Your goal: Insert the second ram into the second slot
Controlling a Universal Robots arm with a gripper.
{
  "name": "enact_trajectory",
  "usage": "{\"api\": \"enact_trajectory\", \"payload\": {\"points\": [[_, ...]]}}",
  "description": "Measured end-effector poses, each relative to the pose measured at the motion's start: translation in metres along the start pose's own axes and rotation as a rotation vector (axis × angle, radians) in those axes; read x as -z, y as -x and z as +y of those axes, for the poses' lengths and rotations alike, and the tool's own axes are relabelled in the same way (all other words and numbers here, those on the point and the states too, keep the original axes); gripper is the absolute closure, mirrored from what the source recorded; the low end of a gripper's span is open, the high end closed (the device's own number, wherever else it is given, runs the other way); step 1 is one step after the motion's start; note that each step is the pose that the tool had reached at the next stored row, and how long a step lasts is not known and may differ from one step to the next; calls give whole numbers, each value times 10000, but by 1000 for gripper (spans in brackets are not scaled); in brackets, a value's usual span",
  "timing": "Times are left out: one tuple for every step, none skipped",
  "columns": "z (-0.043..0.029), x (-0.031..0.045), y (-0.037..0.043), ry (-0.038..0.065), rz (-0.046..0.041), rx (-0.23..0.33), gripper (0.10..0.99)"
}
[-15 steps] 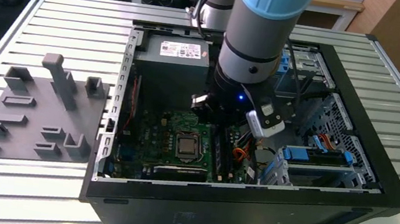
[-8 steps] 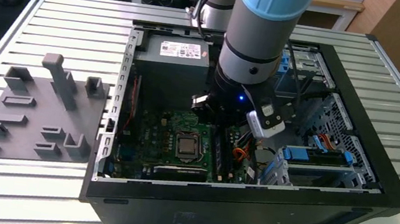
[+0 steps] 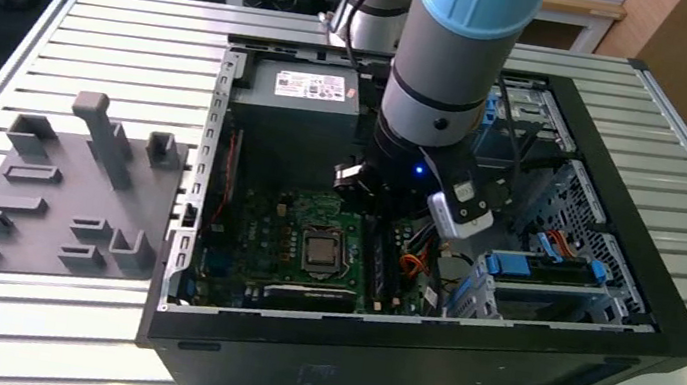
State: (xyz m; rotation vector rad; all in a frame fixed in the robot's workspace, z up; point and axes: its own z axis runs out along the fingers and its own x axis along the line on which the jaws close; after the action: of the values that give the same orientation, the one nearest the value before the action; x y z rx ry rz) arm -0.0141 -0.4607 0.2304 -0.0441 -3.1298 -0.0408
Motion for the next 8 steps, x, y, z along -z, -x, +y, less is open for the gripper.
{"api": "enact_trajectory", "payload": {"points": [[0, -1, 4, 0, 0, -19, 949], [0, -3, 4, 0, -1, -30, 949], [0, -5, 4, 0, -1, -36, 949], [0, -7, 4, -1, -1, -39, 949], [0, -8, 4, -2, -1, -41, 949], [0, -9, 4, -2, -1, -41, 949], [1, -10, 5, -1, -1, -41, 949], [1, -11, 5, -1, -1, -41, 949]]}}
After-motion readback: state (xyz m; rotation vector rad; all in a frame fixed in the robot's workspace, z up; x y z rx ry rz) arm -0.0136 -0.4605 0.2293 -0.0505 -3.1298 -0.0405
